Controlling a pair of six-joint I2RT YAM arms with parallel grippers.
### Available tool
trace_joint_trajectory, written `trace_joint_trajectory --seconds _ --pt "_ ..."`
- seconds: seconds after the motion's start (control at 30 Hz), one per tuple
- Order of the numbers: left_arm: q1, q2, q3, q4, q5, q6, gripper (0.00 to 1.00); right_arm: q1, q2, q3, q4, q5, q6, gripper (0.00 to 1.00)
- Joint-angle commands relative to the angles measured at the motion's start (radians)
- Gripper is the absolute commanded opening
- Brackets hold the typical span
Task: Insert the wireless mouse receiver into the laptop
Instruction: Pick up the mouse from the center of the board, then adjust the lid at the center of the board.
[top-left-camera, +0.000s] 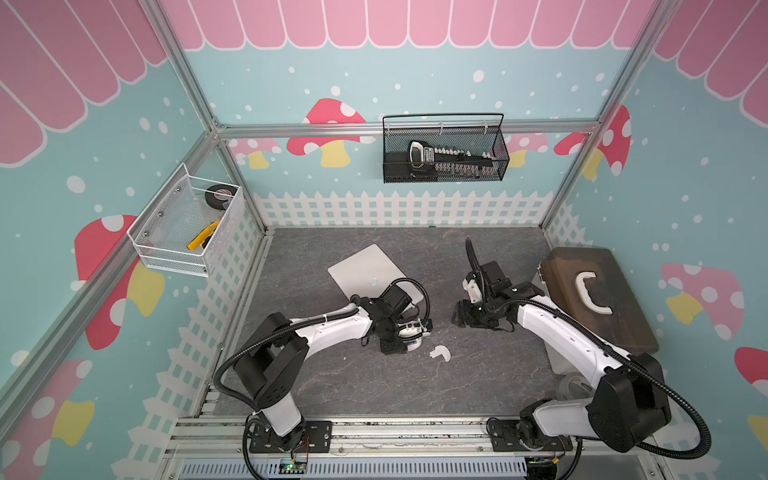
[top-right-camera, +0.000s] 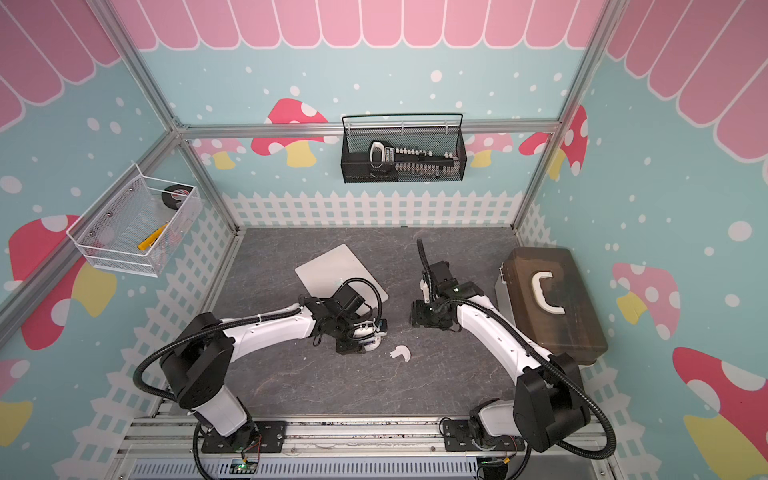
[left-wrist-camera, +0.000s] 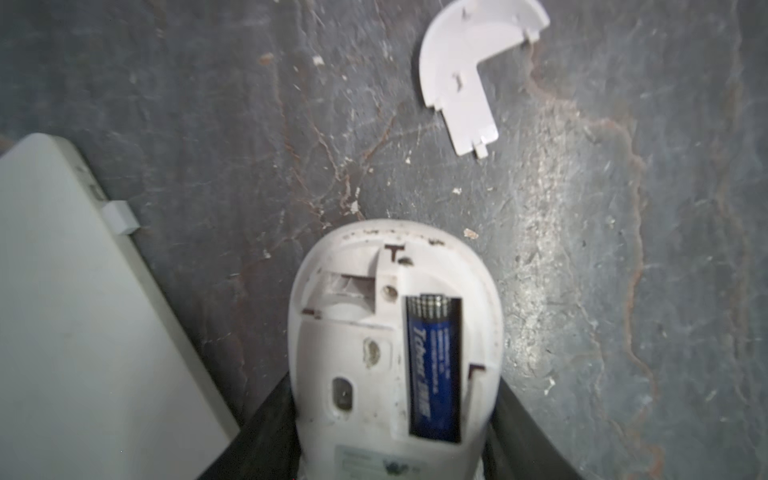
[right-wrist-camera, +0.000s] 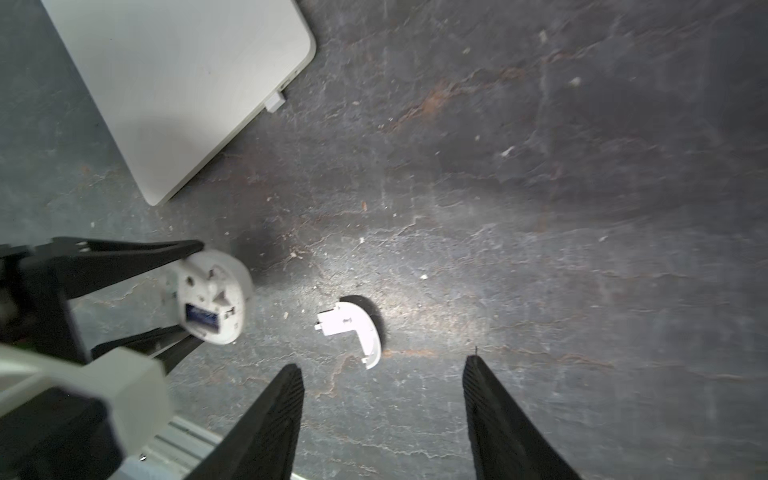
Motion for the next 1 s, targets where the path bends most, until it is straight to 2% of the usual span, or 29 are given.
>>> trace_joint_trajectory --seconds 0.0,0.23,0.3,0.47,0.53,0.63,0.73,0.87,0.9,0.97 --pt "-0.015 -0.067 -0.014 0.019 0.023 -0.163 0.47 0.0 0.008 0.057 -0.126 0.176 0.021 0.57" --pt "-0.036 -0.16 -0.086 0.111 -0.048 -0.331 0.48 0.004 0.054 0.137 -0.234 0.268 0.033 0.54" --pt "-0.037 -0.177 -0.097 0.125 -0.056 -0.364 0.49 0.005 0.055 0.166 -0.241 0.243 -0.037 0.53" --pt "-0.037 -0.233 -0.145 0.199 -0.064 -0.446 0.49 0.012 0.117 0.298 -0.368 0.317 -0.105 0.51" --pt "-0.037 -0.258 -0.171 0.241 -0.058 -0.471 0.49 0.018 0.137 0.331 -0.377 0.304 -0.168 0.52" --pt "-0.037 -0.284 -0.196 0.272 -0.066 -0.496 0.49 0.041 0.142 0.332 -0.339 0.218 -0.44 0.51" --pt "-0.037 -0.312 -0.205 0.263 -0.113 -0.532 0.49 0.098 0.092 0.246 -0.268 0.212 -0.897 0.52" --pt "-0.037 -0.358 -0.205 0.23 -0.189 -0.582 0.49 0.136 -0.041 -0.018 -0.102 0.295 -1.621 0.53" --pt "-0.037 -0.37 -0.203 0.215 -0.201 -0.591 0.5 0.124 -0.076 -0.104 0.014 0.326 -1.754 0.52" --pt "-0.037 -0.397 -0.19 0.172 -0.2 -0.609 0.51 0.071 -0.148 -0.263 0.249 0.31 -1.982 0.52"
